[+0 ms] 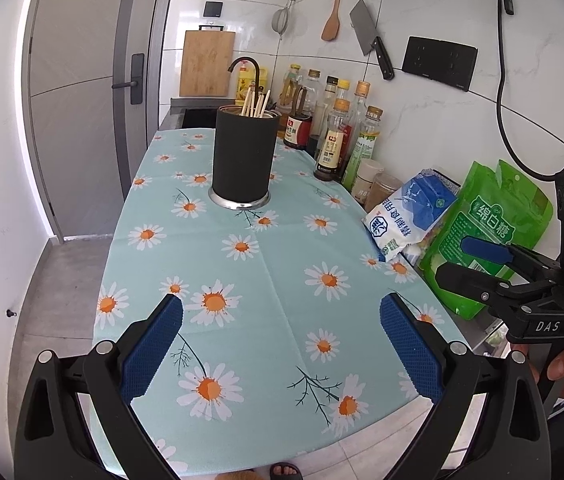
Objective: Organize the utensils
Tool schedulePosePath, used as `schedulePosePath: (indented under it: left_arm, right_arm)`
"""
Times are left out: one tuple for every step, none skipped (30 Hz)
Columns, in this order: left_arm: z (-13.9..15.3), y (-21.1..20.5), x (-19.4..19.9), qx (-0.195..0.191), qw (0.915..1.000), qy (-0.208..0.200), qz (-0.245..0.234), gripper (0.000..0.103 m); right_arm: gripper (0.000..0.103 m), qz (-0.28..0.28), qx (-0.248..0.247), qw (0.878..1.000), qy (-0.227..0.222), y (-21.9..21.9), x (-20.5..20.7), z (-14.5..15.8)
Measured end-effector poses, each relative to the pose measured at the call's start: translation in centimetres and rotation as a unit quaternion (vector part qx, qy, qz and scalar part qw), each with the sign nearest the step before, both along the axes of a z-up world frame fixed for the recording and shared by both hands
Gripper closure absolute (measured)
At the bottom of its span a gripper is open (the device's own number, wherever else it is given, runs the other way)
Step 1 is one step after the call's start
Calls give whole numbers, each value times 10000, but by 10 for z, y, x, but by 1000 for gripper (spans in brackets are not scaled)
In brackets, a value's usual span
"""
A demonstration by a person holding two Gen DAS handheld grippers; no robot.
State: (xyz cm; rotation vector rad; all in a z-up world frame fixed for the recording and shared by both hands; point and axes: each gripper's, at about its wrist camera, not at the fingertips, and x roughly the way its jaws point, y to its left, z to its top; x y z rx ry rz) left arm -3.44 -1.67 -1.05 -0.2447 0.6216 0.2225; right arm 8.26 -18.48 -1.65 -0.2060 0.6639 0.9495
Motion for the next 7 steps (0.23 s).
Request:
schedulePosePath:
  left_arm:
    - [0,0,1,-4,10000,5,-13,7]
    - [0,-1,1,-1,10000,15,-22,7]
    - [0,-1,2,11,10000,29,-29,7]
    - [0,-2,2,11,10000,37,-38,7]
    - [0,-1,3,3,10000,44,-47,7]
    - [0,-1,3,-3,10000,49,-50,7]
    - [-1,-1,4,-7,10000,57,-54,7]
  right_arm:
    - [5,3,-1,10000,-10,0,0,0]
    - [5,2,-6,10000,-16,0,0,0]
    - [5,-2,-9,10000,-8,0,0,-1]
    - [5,-8,-13,10000,6,0,1,-2]
    - [5,-19,-30,10000,20,0,2,-2]
    - [5,-26,-49,10000,19,1,3,-3]
    - [5,-26,-58,10000,8,1,3,-3]
